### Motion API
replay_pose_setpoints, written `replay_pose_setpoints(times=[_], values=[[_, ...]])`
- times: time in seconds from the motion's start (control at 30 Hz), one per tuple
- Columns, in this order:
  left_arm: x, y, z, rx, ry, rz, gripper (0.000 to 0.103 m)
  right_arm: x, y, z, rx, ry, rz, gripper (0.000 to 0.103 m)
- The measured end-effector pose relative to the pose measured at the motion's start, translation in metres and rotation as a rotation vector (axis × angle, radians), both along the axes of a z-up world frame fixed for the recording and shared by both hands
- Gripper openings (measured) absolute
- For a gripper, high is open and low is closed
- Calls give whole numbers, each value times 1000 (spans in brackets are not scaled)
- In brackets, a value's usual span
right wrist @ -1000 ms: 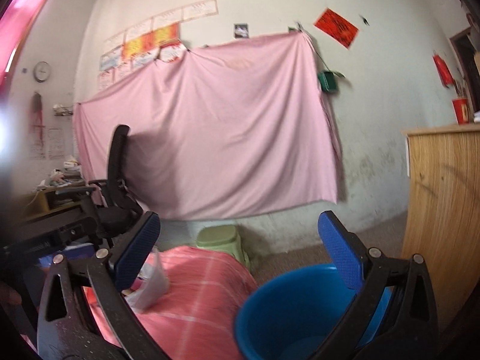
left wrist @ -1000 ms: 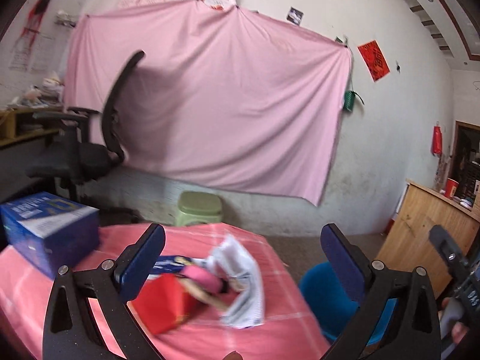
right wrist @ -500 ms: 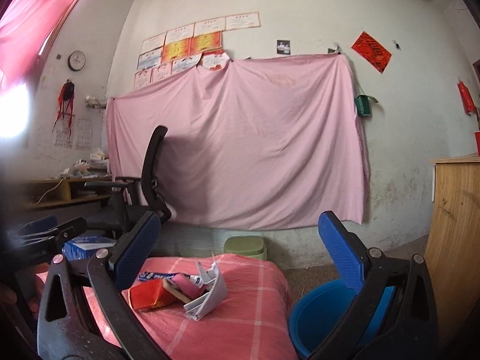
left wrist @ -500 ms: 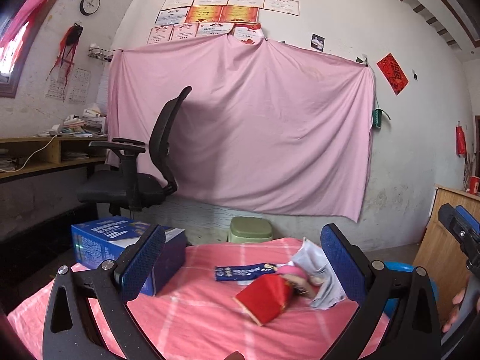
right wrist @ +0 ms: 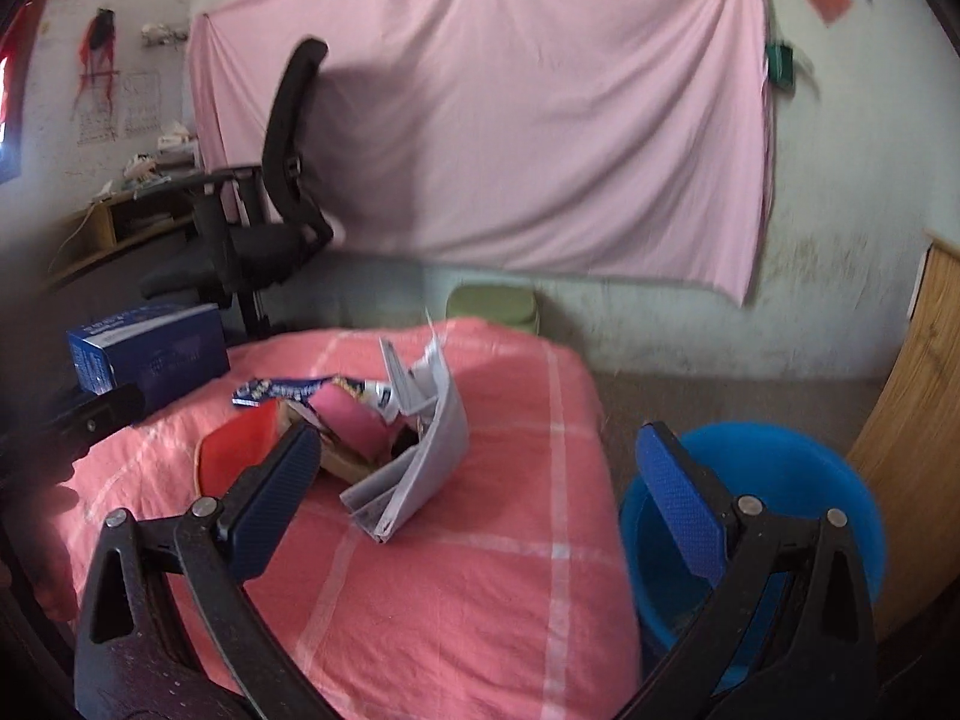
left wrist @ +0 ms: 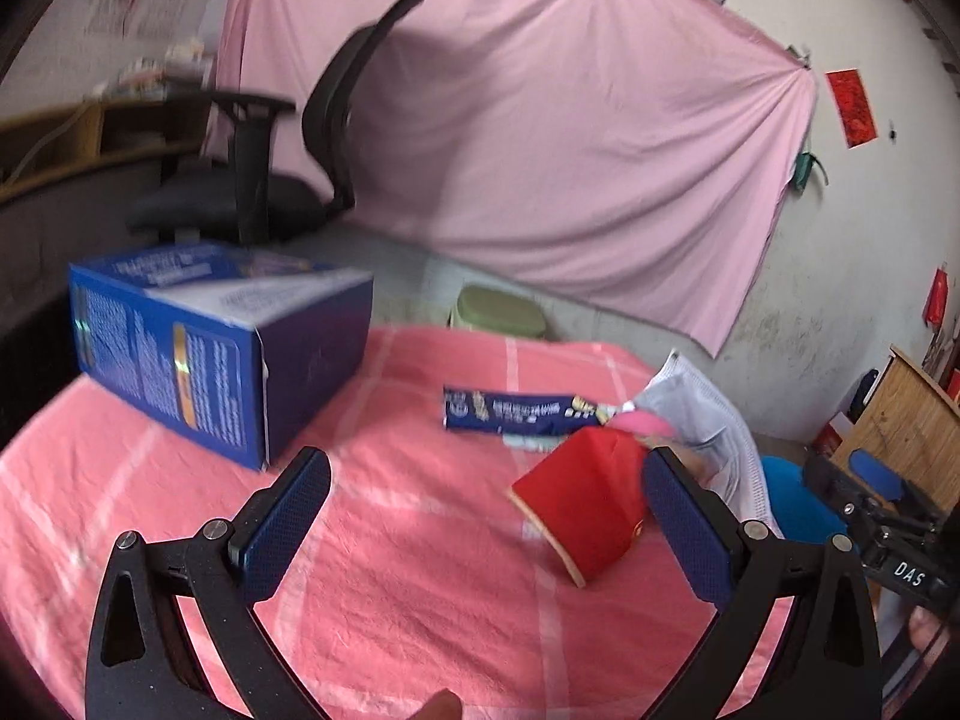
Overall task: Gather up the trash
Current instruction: 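Move both tools back over the bed toward the remaining trash, then grasp the white face mask with the right tool while the left tool grasps the red packet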
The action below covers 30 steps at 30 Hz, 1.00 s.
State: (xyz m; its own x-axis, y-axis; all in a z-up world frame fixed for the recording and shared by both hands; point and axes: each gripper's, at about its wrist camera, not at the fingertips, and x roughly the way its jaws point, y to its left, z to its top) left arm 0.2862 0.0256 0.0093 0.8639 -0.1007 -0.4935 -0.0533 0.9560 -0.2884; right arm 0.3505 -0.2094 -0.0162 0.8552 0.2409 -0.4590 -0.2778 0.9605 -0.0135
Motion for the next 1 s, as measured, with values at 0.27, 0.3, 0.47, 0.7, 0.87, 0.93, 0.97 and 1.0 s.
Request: replay_pose_setpoints(times=[0.27,0.3,0.47,0.7,0.87,0.93,0.97,1.0], values=[[20,7,-20,-73,110,-12,101,28,5,-19,1,137,5,103],[21,5,-21,-74,114,-26,101,29,4,-19,10,140,5,103],[27,-8,-23,-69,135,-123,86,36,7,-20,21,176,22,91],[38,-12,-30,-80,191,-129,66,44,16,-29,0,237,63,78],[34,-11,-32,-143,192,-150,52,44,12,-30,11,253,79,72],[34,-14,-33,-152,202,-163,44,45,12,-30,11,258,83,69],[34,-16,-31,-149,203,-164,42,45,13,-30,10,262,88,68],[33,-18,-31,-146,201,-169,35,46,14,-31,9,266,92,66]])
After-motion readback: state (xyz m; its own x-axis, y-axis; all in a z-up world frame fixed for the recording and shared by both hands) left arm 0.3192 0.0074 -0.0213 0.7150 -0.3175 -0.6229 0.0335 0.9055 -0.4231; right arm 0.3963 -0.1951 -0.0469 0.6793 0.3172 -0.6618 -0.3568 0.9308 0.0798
